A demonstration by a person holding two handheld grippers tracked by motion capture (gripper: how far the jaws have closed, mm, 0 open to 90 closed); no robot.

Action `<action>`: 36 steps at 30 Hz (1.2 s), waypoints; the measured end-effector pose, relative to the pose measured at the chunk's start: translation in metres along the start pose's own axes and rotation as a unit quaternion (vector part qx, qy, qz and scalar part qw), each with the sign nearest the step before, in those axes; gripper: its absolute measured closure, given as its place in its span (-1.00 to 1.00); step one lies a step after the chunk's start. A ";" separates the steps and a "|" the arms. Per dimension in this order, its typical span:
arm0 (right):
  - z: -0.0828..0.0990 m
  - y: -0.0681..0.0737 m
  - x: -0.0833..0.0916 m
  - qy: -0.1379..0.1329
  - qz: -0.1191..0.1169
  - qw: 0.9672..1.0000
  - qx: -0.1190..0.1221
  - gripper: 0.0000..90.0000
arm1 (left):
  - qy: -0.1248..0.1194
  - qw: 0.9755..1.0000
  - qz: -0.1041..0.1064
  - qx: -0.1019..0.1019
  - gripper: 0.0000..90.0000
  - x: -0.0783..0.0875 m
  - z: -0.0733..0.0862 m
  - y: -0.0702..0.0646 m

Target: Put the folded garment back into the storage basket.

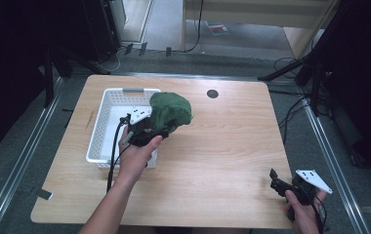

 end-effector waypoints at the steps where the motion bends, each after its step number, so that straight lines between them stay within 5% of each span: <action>1: 0.000 0.000 0.000 0.000 0.001 1.000 0.000 -0.82 | -0.003 1.000 -0.003 0.001 -0.06 0.001 0.000 0.003; 17: 0.000 -0.001 0.000 0.000 0.001 1.000 -0.007 -0.82 | -0.018 0.998 -0.048 0.030 -0.07 0.009 0.004 0.067; 26: 0.000 -0.001 0.000 0.000 0.000 1.000 -0.006 -0.82 | -0.017 0.994 -0.096 0.054 -0.07 0.006 0.007 0.112; 36: 0.000 -0.001 0.000 0.001 0.000 1.000 -0.007 -0.82 | 0.006 0.989 -0.126 0.076 -0.09 -0.010 0.012 0.143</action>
Point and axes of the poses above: each handheld gripper's, and its own axes: x roughly backward along the jaws, z roughly out of its underside, y roughly to its left, the point moved 9 cm from there along -x, roughly forward along the jaws, and after that the axes turned 9 degrees about y, right-handed, at the moved point
